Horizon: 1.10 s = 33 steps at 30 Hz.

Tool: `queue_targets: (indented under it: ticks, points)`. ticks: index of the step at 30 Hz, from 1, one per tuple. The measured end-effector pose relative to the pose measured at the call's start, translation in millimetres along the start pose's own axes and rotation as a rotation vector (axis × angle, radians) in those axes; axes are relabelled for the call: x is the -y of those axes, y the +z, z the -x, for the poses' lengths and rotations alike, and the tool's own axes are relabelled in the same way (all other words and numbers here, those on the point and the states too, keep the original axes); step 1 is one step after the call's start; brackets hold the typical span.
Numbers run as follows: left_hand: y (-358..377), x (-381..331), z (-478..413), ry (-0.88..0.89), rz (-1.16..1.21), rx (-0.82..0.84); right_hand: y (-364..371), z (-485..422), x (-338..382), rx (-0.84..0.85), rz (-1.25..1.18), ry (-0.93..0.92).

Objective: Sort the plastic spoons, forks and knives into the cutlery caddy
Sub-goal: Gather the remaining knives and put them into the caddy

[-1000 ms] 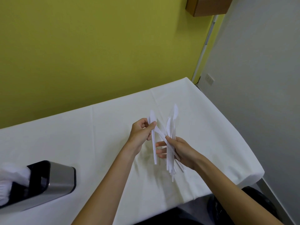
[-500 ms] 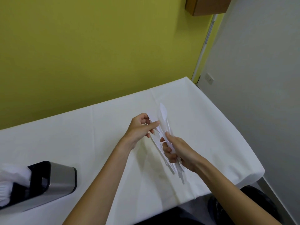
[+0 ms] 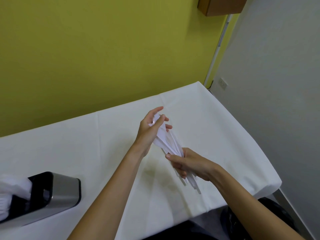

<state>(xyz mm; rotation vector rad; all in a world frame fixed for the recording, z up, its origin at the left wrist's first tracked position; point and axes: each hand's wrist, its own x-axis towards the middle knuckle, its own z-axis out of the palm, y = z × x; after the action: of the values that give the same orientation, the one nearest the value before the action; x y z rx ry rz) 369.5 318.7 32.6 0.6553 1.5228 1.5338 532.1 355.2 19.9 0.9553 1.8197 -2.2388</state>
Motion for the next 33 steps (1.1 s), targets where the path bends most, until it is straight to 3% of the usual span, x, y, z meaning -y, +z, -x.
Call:
queue_targets:
  ticks: [9, 13, 19, 23, 26, 30, 33]
  points:
    - [-5.3, 6.1, -4.8, 0.006, -0.090, -0.252, 4.6, -10.0, 1.0, -0.076, -0.049, 0.025]
    - [-11.9, 13.6, -5.2, 0.095, -0.518, -0.177, 3.0, -10.1, 3.7, 0.010, -0.036, 0.024]
    - [-10.2, 2.8, -1.2, -0.070, -0.531, 0.016, 0.9, -16.3, 5.5, -0.047, -0.039, 0.092]
    - [-11.5, -1.9, -3.4, -0.019, -0.763, 0.183, 3.8, -20.7, 14.6, -0.167, 0.046, 0.141]
    - [-11.6, -3.0, -9.4, 0.040, -0.698, 0.117, 3.5, -23.1, 19.5, -0.176, 0.109, 0.093]
    - [-13.4, -0.2, -17.3, 0.122, -0.714, -0.047, 9.3, -26.6, 15.0, -0.275, 0.114, -0.112]
    - [-15.8, -0.1, -19.2, 0.105, -0.695, 0.015, 13.8, -31.0, 14.0, -0.324, 0.232, -0.131]
